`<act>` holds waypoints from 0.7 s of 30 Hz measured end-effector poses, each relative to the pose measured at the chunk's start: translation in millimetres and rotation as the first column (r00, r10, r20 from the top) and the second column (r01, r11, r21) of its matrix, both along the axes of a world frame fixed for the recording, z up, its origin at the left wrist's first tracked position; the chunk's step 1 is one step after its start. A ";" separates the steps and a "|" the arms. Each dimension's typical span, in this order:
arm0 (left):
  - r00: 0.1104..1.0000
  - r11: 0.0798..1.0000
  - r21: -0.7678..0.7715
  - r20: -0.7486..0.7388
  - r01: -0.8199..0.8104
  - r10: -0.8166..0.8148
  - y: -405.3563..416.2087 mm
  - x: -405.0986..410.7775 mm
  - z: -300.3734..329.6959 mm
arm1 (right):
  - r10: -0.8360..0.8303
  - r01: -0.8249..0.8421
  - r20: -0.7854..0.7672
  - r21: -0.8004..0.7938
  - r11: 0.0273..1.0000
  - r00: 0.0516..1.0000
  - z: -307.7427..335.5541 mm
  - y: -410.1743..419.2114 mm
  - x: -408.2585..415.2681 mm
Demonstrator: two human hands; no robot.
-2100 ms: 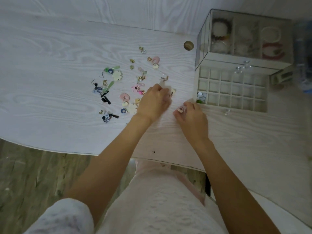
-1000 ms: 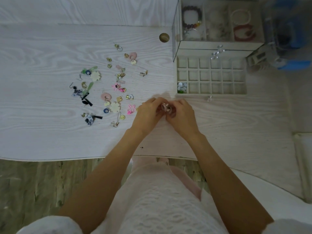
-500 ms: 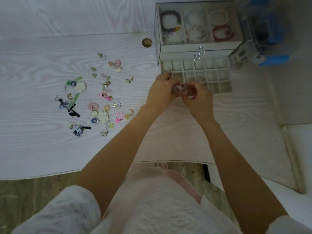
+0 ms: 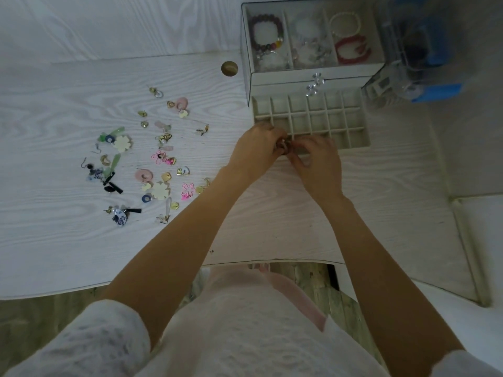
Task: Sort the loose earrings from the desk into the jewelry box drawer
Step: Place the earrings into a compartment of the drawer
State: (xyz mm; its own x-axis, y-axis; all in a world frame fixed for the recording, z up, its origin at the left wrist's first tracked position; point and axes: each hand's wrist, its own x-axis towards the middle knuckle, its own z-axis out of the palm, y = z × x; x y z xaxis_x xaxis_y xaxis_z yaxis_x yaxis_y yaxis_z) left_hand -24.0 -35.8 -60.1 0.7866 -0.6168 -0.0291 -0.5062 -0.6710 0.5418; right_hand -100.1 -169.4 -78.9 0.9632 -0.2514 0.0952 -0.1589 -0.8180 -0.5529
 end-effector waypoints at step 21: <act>0.977 0.993 -0.049 0.179 -0.105 0.113 -8.9 -2.9 -7.3 | 0.000 -0.008 -0.034 -0.233 0.973 0.999 12.7 18.0 -1.2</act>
